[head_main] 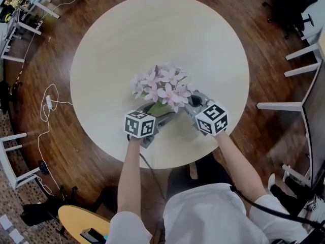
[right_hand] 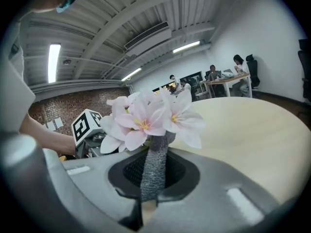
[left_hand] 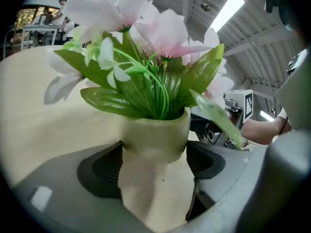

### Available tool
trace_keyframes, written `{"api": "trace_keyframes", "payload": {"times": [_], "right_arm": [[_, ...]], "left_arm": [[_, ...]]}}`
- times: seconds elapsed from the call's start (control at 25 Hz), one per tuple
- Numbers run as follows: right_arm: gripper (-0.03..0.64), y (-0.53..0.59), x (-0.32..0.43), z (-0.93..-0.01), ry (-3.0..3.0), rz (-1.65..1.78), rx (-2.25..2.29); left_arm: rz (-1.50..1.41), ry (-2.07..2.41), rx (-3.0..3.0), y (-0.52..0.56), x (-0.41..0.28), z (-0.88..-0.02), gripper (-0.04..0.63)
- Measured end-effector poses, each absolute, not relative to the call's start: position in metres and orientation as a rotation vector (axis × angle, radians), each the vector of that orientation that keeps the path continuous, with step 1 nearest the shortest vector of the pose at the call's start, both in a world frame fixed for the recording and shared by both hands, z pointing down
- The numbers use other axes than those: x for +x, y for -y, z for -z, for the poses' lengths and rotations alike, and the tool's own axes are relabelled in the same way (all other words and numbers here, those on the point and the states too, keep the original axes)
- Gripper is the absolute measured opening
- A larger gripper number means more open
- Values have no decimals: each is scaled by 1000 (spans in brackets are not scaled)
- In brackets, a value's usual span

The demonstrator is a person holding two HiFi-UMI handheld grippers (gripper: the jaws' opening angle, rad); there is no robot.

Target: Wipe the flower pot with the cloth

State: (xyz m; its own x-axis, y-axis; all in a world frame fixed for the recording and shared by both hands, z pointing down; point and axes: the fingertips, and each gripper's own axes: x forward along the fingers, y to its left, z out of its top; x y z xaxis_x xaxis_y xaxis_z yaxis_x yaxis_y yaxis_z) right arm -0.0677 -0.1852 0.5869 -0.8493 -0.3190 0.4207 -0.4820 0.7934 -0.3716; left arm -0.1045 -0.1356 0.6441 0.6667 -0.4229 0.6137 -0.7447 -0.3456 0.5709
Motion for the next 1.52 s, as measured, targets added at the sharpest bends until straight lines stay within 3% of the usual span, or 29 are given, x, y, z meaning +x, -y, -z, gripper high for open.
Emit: {"api": "trace_keyframes", "payload": {"times": [0.44, 0.8, 1.12, 1.2, 1.52], "right_arm": [[-3, 152, -34, -616, 2552, -1050, 944], [-3, 119, -49, -627, 2525, -1255, 755], [-2, 96, -28, -626, 2492, -1022, 665], [-3, 87, -20, -623, 2475, -915, 650], [-2, 82, -11, -584, 2539, -811, 692]], "left_arm": [[-780, 1075, 2013, 121, -88, -665, 431], [-901, 1130, 2057, 124, -92, -679, 425], [-1010, 1185, 2097, 110, -91, -696, 387], [-996, 1193, 2089, 101, -94, -696, 444], [-829, 1341, 2040, 59, -118, -663, 460]]}}
